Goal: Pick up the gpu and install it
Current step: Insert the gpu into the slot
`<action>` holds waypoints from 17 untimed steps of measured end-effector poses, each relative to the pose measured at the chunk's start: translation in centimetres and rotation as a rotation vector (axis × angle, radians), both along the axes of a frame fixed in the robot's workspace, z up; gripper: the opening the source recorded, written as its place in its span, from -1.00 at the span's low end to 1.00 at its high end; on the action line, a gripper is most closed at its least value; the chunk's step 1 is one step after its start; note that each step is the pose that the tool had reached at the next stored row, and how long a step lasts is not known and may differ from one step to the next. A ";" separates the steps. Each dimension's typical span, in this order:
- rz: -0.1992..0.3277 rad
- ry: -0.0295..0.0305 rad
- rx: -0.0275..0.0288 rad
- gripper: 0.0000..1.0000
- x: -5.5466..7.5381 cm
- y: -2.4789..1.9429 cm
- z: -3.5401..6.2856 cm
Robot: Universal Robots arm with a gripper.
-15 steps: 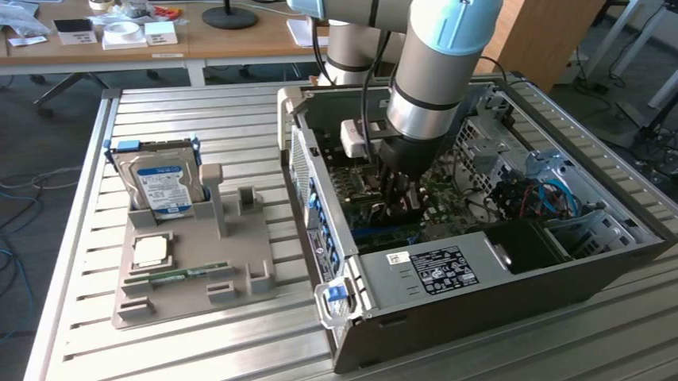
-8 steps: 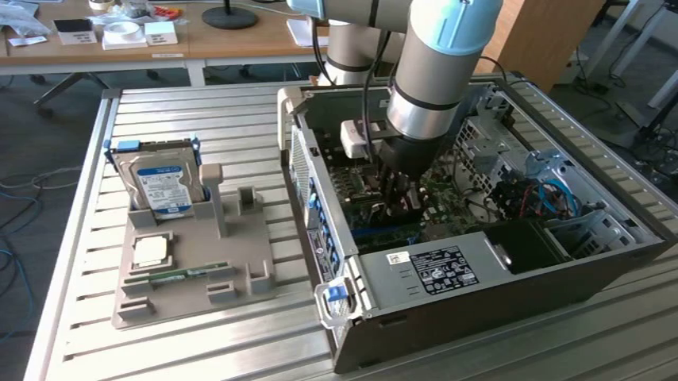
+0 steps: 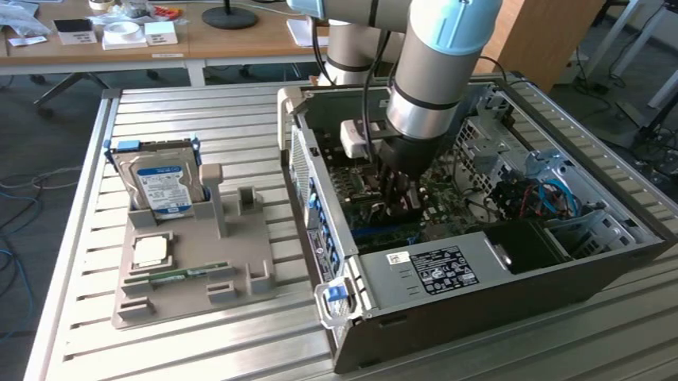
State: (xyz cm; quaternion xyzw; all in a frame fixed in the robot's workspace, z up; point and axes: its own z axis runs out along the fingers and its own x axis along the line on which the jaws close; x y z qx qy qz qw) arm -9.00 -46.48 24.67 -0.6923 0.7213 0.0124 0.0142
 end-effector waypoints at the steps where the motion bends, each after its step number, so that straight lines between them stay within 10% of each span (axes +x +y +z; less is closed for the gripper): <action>1: 0.000 -0.0001 0.0001 -0.46 0.0 0.03 -0.01; 17: 0.000 -0.0001 -0.0006 -0.46 -0.1 0.06 -0.32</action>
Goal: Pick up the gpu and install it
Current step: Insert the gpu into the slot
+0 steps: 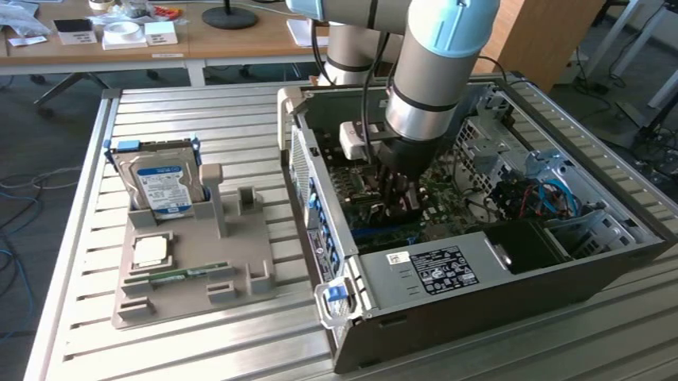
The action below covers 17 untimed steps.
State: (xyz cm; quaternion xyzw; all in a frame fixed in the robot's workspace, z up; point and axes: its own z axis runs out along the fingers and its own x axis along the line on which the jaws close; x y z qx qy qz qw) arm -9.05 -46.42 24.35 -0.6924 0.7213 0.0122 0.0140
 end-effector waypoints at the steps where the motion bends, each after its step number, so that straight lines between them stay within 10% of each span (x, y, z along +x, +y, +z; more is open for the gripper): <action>1: 0.000 0.0001 0.0000 -0.46 0.0 0.00 -0.02; 17: 0.000 0.0000 0.0001 -0.46 0.0 0.00 -0.25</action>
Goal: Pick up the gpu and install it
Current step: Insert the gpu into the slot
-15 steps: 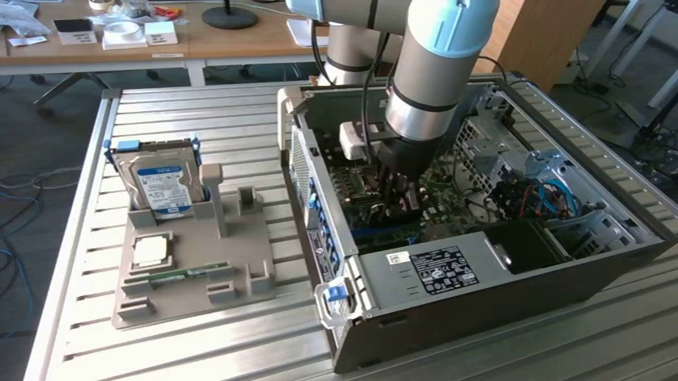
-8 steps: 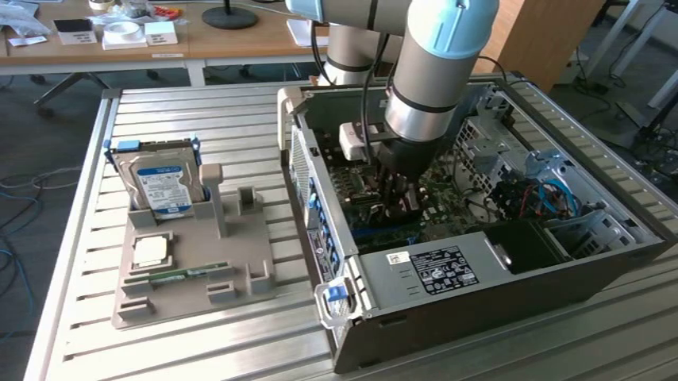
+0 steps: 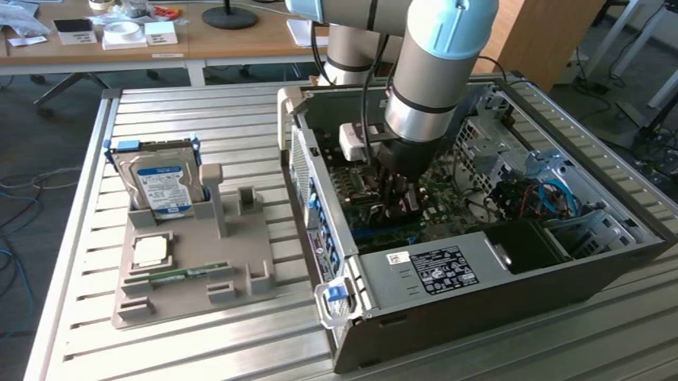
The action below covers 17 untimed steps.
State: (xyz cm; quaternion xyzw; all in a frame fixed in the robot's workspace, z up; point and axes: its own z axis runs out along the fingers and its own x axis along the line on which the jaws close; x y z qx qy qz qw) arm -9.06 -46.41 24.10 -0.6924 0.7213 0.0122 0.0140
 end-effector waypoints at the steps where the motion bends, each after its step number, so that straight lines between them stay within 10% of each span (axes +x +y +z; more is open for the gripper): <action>1: 0.000 0.0000 0.0000 -0.46 0.0 0.00 0.00; 17: 0.000 0.0000 0.0001 -0.46 0.0 0.00 -0.15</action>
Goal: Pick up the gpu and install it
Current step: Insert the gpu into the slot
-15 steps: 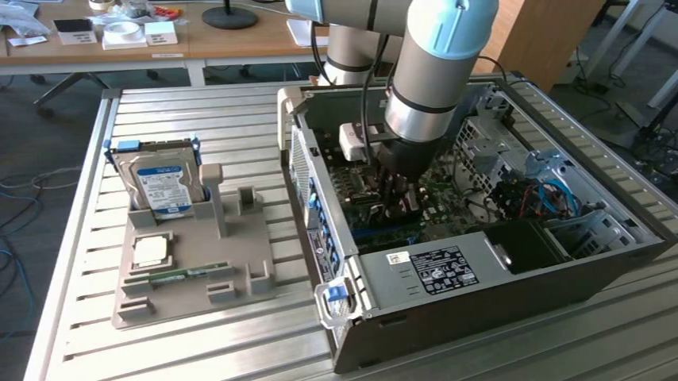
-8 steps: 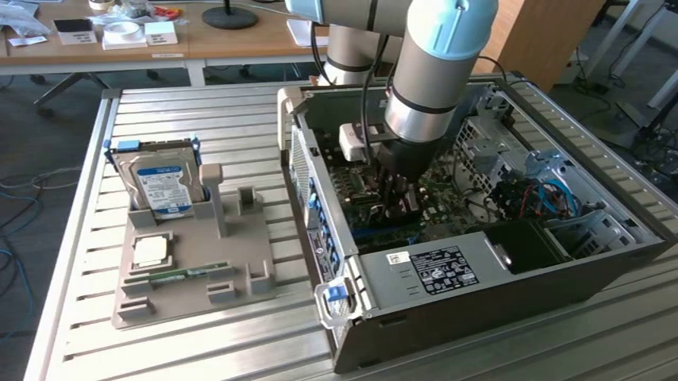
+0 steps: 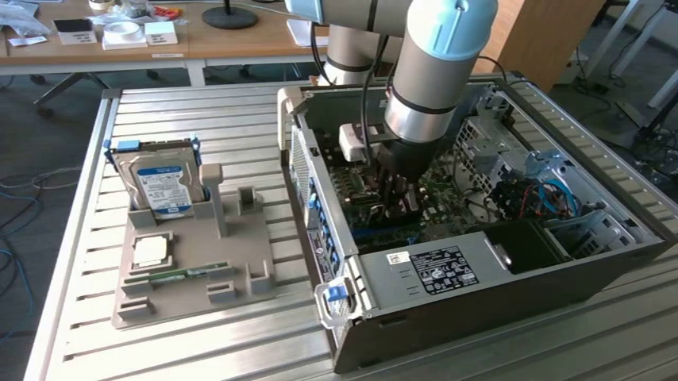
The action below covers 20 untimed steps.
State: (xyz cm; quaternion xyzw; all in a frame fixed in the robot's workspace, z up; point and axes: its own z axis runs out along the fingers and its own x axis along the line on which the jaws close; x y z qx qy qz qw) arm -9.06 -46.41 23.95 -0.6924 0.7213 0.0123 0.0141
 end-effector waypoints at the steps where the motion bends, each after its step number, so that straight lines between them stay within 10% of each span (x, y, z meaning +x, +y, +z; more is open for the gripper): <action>1: 0.000 0.0000 0.0000 -0.46 0.0 0.00 0.00; 20: -0.002 0.0000 -0.0001 -0.46 0.0 0.06 -0.08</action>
